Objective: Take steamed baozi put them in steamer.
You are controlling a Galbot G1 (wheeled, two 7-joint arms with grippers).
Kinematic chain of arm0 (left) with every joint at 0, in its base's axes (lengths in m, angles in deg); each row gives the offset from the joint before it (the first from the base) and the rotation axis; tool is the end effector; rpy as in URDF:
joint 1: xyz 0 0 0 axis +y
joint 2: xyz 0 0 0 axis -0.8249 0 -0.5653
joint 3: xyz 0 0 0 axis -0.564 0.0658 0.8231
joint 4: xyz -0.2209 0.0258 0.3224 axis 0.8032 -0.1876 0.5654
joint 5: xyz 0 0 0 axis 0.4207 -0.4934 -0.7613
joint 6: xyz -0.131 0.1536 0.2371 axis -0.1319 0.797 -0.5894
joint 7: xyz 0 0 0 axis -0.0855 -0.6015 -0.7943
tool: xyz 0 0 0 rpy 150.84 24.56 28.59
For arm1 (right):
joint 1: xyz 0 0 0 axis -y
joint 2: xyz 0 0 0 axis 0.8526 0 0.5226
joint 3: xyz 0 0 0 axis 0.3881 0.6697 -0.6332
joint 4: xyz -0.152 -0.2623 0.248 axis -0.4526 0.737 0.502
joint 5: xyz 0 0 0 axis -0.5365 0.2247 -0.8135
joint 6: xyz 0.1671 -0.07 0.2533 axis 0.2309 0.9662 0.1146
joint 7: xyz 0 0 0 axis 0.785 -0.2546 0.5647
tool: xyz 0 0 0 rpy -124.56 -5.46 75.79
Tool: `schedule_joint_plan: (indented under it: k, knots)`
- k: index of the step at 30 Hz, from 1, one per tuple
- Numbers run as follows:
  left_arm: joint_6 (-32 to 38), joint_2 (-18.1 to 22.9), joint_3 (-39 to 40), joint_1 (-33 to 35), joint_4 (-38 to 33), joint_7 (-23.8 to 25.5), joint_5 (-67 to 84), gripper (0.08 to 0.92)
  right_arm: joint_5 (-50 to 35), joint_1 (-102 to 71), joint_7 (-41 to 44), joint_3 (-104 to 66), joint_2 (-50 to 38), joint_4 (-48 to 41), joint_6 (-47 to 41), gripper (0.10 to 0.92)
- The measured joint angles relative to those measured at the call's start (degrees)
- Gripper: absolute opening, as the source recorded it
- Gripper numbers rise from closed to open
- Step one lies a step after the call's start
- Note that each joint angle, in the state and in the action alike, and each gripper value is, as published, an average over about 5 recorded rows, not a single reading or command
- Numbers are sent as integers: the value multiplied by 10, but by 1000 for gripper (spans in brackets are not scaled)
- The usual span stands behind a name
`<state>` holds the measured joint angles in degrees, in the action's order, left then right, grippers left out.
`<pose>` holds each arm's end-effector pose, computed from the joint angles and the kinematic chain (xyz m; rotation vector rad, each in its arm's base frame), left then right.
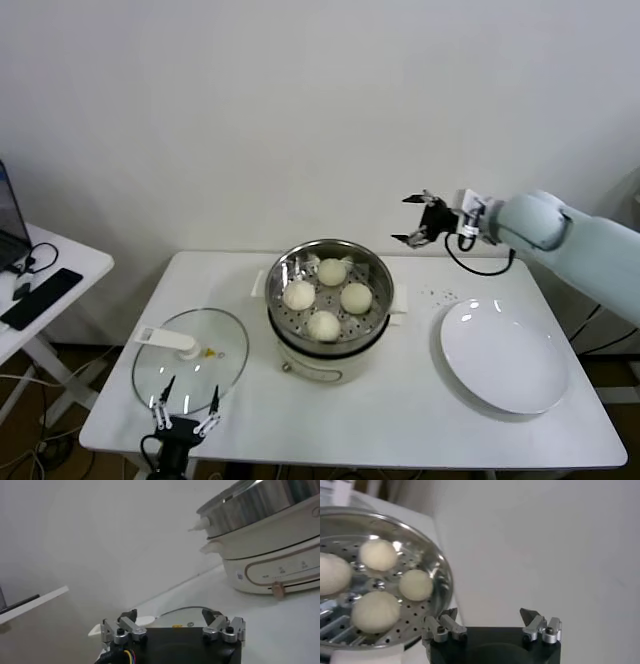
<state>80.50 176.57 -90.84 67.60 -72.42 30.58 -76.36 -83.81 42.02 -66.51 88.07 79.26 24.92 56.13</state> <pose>0.0637 0.0603 -0.4535 0.0009 -2.9505 -0.6895 0.4670 -0.1856 -0.0872 1.0599 -2.4167 1.1615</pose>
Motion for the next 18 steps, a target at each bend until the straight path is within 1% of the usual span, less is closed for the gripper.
schedule_joint_plan:
  k: [5, 9, 13, 18]
  knots:
    - [0, 0, 1, -2, 4, 0, 0, 823, 1, -142, -63, -131, -54, 48, 4, 823]
    - [1, 0, 2, -1, 4, -1, 0, 823, 4, -281, -109, -255, -75, 85, 11, 823]
    - [2, 0, 3, 1, 3, -2, 0, 823, 12, -435, -142, -399, -69, 122, 22, 823]
    - [4, 0, 3, 3, 2, -3, 1, 823, 30, -623, -163, -572, -25, 168, 47, 823]
